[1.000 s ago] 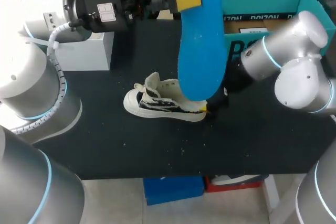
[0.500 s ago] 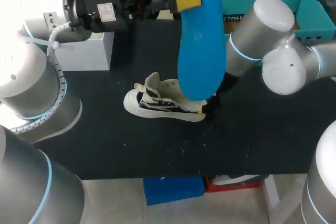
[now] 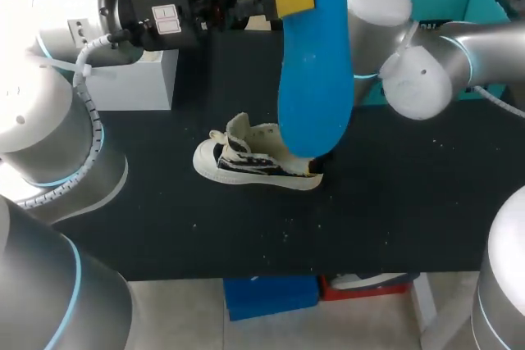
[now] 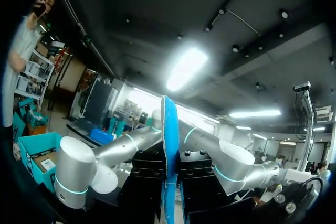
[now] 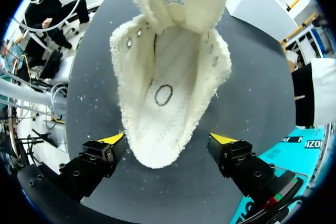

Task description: Take the shoe out of the shoebox, open the shoe tongue, remove and reinsert the insole, then place the shoe into the shoebox

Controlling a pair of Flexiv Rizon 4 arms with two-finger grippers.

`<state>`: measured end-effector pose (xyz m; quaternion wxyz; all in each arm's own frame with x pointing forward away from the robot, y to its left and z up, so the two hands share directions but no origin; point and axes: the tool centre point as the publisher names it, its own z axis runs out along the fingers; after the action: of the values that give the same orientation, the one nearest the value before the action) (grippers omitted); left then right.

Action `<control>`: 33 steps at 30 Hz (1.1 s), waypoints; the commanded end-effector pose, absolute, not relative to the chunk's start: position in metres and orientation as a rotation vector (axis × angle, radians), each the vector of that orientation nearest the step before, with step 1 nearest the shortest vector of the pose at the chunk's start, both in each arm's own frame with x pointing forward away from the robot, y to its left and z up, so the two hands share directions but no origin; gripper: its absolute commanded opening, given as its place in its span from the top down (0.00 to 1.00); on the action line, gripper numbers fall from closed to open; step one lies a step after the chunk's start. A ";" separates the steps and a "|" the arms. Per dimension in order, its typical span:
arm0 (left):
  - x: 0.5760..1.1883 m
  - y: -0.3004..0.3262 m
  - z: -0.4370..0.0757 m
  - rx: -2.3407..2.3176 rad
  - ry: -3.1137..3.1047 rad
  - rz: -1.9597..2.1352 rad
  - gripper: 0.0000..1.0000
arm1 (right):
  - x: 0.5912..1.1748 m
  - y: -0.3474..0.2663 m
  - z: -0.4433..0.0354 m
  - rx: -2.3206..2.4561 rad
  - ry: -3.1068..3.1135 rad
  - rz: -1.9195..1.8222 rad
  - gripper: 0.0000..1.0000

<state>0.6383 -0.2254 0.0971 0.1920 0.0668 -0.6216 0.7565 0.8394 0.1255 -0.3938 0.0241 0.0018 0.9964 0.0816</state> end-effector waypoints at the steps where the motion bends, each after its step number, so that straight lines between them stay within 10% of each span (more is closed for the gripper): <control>1: 0.638 -0.227 0.097 0.190 -1.745 2.127 1.00 | 0.842 0.133 -0.397 0.012 3.102 0.078 0.00; 33: 0.638 -0.227 0.097 0.190 -1.745 2.127 1.00 | 0.838 0.124 -0.394 0.134 3.078 0.514 0.00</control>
<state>0.6383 -0.2255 0.0972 0.1919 0.0669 -0.6218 0.7564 0.8428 0.1351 -0.3934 0.0043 0.0444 0.9950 0.0897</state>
